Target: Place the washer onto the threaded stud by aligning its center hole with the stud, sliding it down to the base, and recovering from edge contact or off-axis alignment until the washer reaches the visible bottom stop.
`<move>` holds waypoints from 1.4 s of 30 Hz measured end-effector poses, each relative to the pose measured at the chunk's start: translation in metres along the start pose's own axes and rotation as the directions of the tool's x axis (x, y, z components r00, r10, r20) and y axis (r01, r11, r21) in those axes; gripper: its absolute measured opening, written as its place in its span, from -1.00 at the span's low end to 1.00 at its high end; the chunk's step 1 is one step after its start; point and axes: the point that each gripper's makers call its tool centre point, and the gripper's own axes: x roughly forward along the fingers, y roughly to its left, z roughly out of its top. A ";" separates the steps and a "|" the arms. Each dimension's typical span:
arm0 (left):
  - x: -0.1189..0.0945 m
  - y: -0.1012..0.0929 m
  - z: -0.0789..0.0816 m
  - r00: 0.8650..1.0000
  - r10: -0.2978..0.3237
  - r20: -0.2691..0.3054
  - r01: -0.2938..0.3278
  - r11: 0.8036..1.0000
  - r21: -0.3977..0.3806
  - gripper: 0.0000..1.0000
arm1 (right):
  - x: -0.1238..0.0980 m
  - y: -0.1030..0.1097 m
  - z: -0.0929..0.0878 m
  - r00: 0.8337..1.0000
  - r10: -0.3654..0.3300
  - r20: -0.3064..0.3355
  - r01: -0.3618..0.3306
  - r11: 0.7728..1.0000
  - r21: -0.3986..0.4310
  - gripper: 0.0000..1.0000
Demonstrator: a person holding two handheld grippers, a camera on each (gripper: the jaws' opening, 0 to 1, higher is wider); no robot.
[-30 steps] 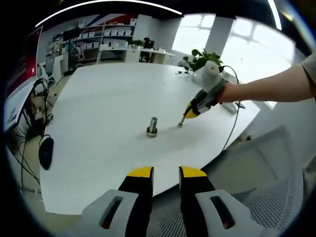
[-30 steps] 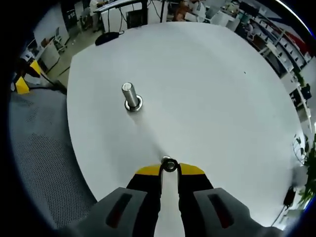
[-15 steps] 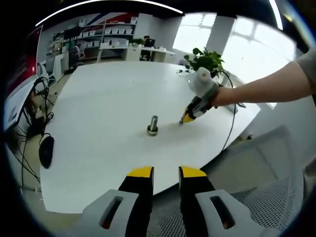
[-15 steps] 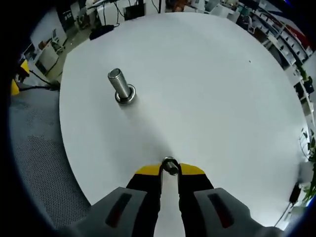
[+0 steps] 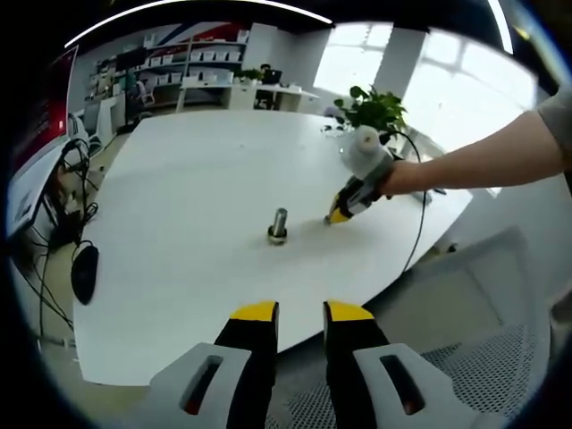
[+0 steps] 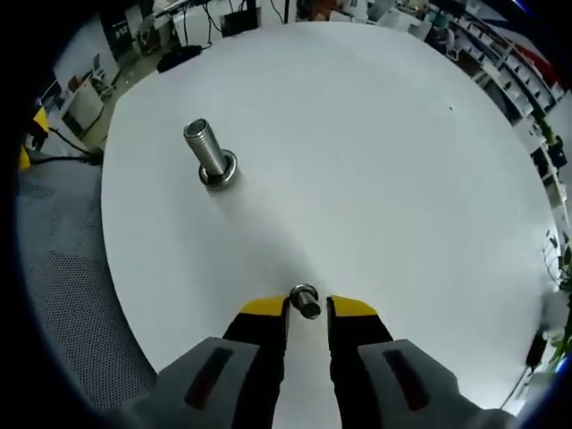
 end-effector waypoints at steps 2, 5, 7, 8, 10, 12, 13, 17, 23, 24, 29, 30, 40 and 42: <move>0.000 0.000 0.000 1.000 -0.002 -0.003 0.002 1.000 0.001 -0.65 | -0.003 0.000 -0.004 1.000 -0.008 -0.002 0.008 1.000 0.005 -0.54; 0.000 0.000 0.000 1.000 -0.004 -0.002 0.004 1.000 0.001 -0.65 | -0.008 0.003 -0.010 1.000 -0.009 0.002 0.009 1.000 0.013 -0.54; 0.000 -0.001 0.000 1.000 -0.003 -0.001 0.003 1.000 0.006 -0.65 | -0.013 0.001 -0.015 0.999 -0.030 0.009 0.030 1.000 -0.005 -0.54; 0.000 -0.001 0.000 1.000 -0.002 0.000 0.002 1.000 0.014 -0.65 | -0.015 0.001 -0.017 0.999 -0.035 0.016 0.035 0.999 -0.002 -0.54; 0.000 -0.002 0.000 1.000 -0.009 -0.003 0.009 1.000 0.017 -0.65 | -0.022 0.002 -0.021 0.999 -0.043 0.027 0.042 0.999 0.017 -0.54; 0.000 -0.002 0.000 1.000 -0.010 -0.002 0.010 1.000 0.019 -0.65 | -0.029 0.002 -0.025 0.998 -0.047 0.036 0.046 0.998 0.041 -0.54; 0.000 -0.002 0.001 1.000 -0.011 0.003 0.011 1.000 0.019 -0.65 | -0.035 0.003 -0.025 0.997 -0.052 0.053 0.048 0.997 0.062 -0.54; -0.001 -0.003 0.003 1.000 -0.014 0.018 0.014 1.000 0.024 -0.65 | -0.059 0.004 -0.015 0.982 -0.075 0.173 0.041 0.980 0.196 -0.54; -0.002 -0.003 0.006 0.999 -0.015 0.036 0.014 1.000 0.019 -0.65 | -0.087 0.007 -0.020 0.971 -0.095 0.221 0.036 0.966 0.256 -0.54; -0.002 -0.003 0.007 0.999 -0.014 0.040 0.014 1.000 0.018 -0.65 | -0.091 0.008 -0.020 0.969 -0.100 0.227 0.041 0.967 0.252 -0.54; -0.003 -0.001 0.008 0.999 -0.008 0.049 0.007 1.000 0.011 -0.65 | -0.115 0.020 -0.027 0.962 -0.118 0.246 0.062 0.972 0.225 -0.54; -0.003 -0.001 0.008 0.999 -0.007 0.049 0.006 1.000 0.007 -0.65 | -0.119 0.021 -0.029 0.961 -0.121 0.249 0.066 0.974 0.217 -0.54; -0.003 0.002 0.008 0.999 0.006 0.051 -0.006 1.000 -0.010 -0.64 | -0.170 0.041 -0.059 0.932 -0.162 0.325 0.069 0.957 0.281 -0.53; -0.003 0.001 0.008 0.999 0.004 0.048 -0.003 1.000 -0.005 -0.64 | -0.176 0.045 -0.066 0.926 -0.171 0.338 0.062 0.948 0.311 -0.53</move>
